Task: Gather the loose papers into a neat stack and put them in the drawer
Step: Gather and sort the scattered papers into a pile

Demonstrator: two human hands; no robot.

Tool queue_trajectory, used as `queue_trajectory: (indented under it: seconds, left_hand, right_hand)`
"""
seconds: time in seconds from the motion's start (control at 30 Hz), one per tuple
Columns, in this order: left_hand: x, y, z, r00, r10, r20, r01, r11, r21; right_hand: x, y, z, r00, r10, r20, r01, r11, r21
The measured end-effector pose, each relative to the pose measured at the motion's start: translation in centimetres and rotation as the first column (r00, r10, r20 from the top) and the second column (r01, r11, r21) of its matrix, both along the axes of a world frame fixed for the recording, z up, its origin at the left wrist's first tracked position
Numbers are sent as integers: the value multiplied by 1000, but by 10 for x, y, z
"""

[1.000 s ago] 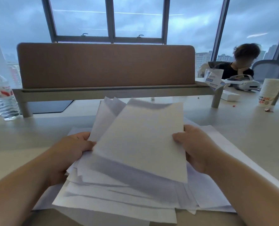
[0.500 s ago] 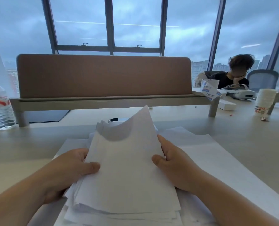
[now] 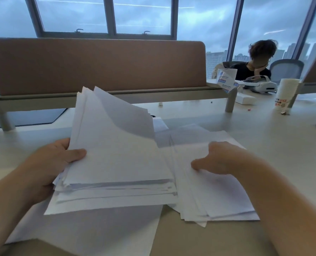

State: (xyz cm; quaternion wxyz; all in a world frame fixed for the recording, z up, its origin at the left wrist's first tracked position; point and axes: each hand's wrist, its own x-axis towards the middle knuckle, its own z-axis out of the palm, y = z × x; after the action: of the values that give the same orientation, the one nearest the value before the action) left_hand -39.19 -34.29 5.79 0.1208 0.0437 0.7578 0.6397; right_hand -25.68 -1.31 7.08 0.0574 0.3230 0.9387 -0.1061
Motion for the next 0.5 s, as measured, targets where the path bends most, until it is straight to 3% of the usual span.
queue_trajectory:
  seconds: [0.23, 0.5]
  left_hand:
    - [-4, 2, -5, 998, 48, -35, -47, 998, 35]
    - [-3, 2, -6, 998, 35, -49, -35, 999, 8]
  right_hand:
    - [-2, -8, -6, 994, 99, 44, -97, 995, -33]
    - [-6, -21, -15, 956, 277, -98, -282, 959, -37]
